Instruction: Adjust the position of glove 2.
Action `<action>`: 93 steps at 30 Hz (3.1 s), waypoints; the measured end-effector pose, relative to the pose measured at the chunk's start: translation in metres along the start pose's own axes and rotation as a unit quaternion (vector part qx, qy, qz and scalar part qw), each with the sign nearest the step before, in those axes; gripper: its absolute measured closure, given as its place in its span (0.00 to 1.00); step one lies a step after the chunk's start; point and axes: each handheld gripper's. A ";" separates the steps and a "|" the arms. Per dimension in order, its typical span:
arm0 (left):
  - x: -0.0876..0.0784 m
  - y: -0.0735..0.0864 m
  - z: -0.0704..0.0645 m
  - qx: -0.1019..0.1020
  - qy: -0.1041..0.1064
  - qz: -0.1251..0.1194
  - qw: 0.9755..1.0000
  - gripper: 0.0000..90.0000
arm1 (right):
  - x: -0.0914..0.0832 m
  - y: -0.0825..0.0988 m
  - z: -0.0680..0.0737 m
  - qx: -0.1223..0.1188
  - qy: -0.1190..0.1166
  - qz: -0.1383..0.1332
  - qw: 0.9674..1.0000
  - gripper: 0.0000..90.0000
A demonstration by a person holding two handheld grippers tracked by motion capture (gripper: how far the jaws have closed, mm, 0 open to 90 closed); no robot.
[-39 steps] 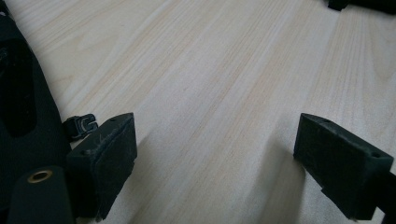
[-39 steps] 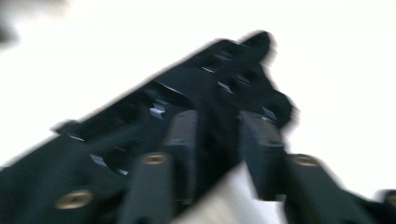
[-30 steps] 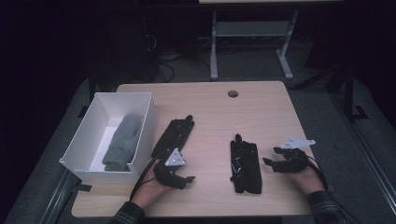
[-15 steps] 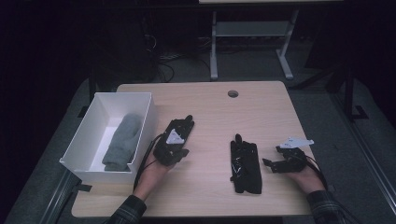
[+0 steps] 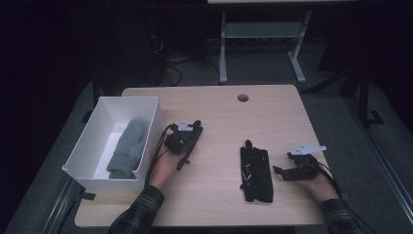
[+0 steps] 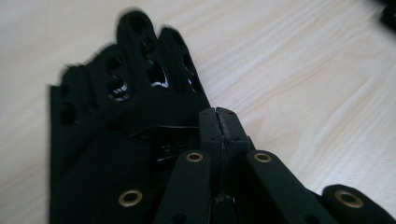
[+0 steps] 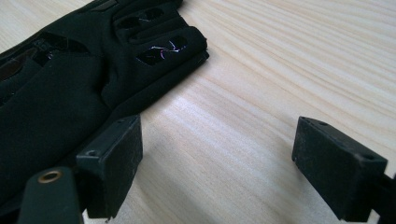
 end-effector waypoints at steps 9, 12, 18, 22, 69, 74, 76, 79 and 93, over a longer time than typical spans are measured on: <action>0.003 0.002 -0.010 -0.004 0.029 -0.001 1.000 1.00 | 0.000 0.000 0.000 -0.002 -0.002 0.000 1.000 0.18; 0.004 0.002 -0.020 -0.007 0.053 -0.004 0.999 1.00 | 0.000 0.000 0.000 -0.003 -0.002 0.000 1.000 0.18; 0.007 0.000 -0.040 0.009 0.086 -0.003 0.996 1.00 | 0.001 0.000 0.000 -0.002 -0.002 0.001 1.000 0.17; 0.009 -0.002 -0.051 0.010 0.108 -0.001 0.994 1.00 | 0.001 0.000 0.000 -0.002 -0.002 0.001 1.000 0.17; -0.043 0.023 -0.054 0.004 0.115 0.002 0.993 0.87 | -0.006 -0.007 0.008 -0.032 -0.040 0.012 0.999 0.63; -0.040 0.021 -0.039 -0.013 0.098 -0.015 0.995 0.64 | -0.009 -0.016 0.015 -0.028 -0.089 0.005 0.996 0.96; -0.037 0.018 -0.035 -0.018 0.091 -0.019 0.995 0.56 | -0.005 -0.016 0.019 -0.029 -0.105 0.018 0.994 1.00; -0.034 0.014 -0.031 -0.023 0.090 -0.029 0.995 0.53 | 0.002 -0.015 0.024 -0.034 -0.122 0.033 0.991 1.00; -0.008 0.013 -0.029 -0.045 0.087 -0.023 0.995 0.65 | 0.010 -0.018 0.037 -0.041 -0.146 0.039 0.988 1.00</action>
Point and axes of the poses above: each handheld gripper's, and its own axes: x roughly forward along the jaws, y roughly out of its underside, z roughly to its left, and after that the axes turned 15 degrees about -z, right-handed
